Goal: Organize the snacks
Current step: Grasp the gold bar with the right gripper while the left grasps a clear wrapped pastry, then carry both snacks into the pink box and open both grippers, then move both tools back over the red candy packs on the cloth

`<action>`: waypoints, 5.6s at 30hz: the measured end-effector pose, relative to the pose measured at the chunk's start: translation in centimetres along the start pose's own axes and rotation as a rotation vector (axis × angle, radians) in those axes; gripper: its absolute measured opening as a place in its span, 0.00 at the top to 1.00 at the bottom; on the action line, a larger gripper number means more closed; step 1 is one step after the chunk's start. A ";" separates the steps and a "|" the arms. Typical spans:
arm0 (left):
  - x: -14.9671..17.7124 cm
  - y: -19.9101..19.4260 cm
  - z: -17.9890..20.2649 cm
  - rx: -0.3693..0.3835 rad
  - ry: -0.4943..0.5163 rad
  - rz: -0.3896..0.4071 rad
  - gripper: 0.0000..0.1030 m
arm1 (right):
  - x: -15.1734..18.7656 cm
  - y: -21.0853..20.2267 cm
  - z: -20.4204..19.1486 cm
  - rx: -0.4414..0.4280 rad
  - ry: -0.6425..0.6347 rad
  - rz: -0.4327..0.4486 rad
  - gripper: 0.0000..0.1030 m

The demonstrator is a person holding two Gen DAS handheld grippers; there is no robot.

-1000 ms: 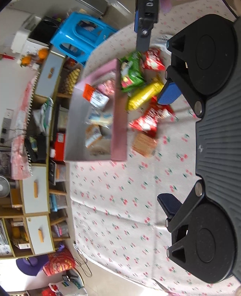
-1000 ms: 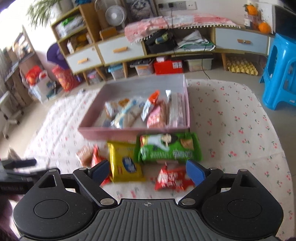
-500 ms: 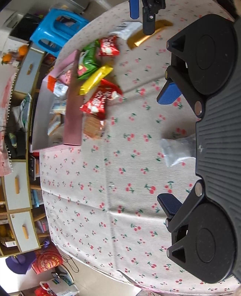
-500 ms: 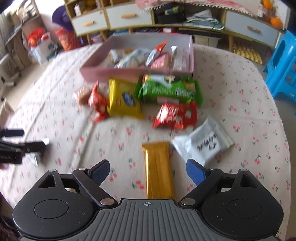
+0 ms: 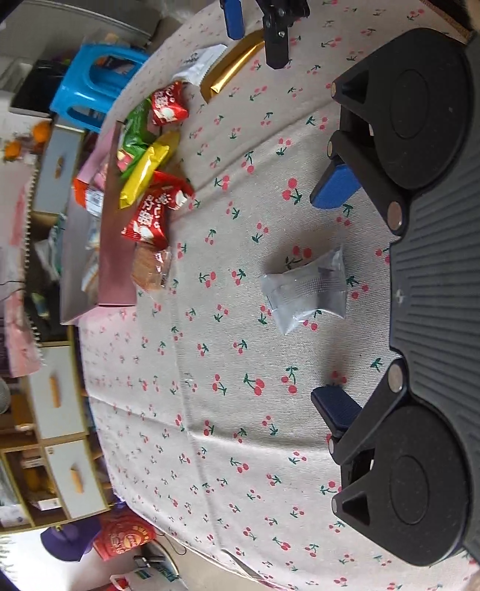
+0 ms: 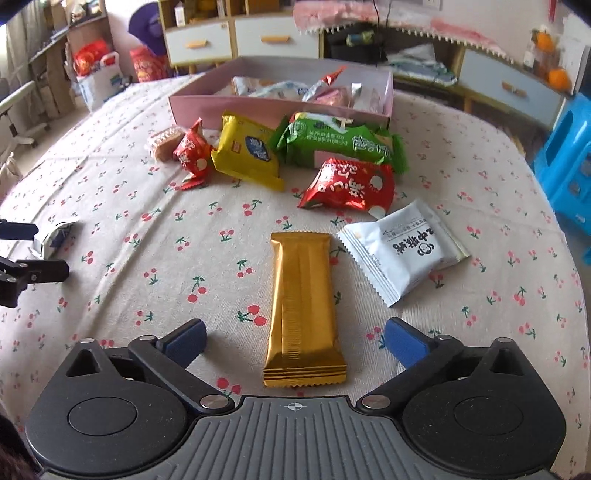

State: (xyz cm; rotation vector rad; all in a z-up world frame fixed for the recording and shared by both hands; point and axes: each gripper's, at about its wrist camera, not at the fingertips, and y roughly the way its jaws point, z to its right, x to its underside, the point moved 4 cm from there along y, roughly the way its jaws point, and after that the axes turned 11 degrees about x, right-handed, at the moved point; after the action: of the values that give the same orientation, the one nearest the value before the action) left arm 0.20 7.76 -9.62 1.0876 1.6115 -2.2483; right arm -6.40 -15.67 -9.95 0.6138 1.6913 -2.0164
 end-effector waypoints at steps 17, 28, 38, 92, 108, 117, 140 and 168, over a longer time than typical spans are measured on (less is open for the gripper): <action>-0.4 -0.3 0.7 0.035 0.038 0.053 0.43 | 0.1 -0.4 -0.5 -0.012 0.006 0.071 0.09; -0.9 -0.4 0.6 0.049 0.007 0.055 0.73 | -0.6 -1.1 -1.1 -0.048 -0.003 0.103 0.65; -1.5 -0.5 0.6 0.075 -0.047 0.041 0.77 | -1.0 -1.4 -1.8 -0.082 -0.013 0.091 0.73; -18.6 7.6 1.3 0.170 -0.242 0.159 0.77 | -19.5 5.9 3.8 -0.199 0.429 0.051 0.73; -22.1 12.1 -0.2 0.163 -0.179 0.146 0.77 | -26.3 11.9 5.0 -0.123 0.219 0.028 0.73; -22.3 14.1 -1.3 0.145 -0.158 0.129 0.77 | -27.6 14.8 4.1 -0.071 0.128 -0.014 0.73; -23.4 15.1 -1.0 0.154 -0.130 0.131 0.60 | -27.6 15.2 1.3 0.008 -0.097 -0.010 0.62; -19.2 5.8 0.6 0.050 -0.150 0.135 0.01 | -21.7 3.0 4.5 0.015 0.132 0.093 0.17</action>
State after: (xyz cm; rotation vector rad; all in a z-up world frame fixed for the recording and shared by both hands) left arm 16.77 -0.16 -1.56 0.9816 1.3887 -2.2346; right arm 12.61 -19.62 1.14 0.8314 1.6906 -1.9632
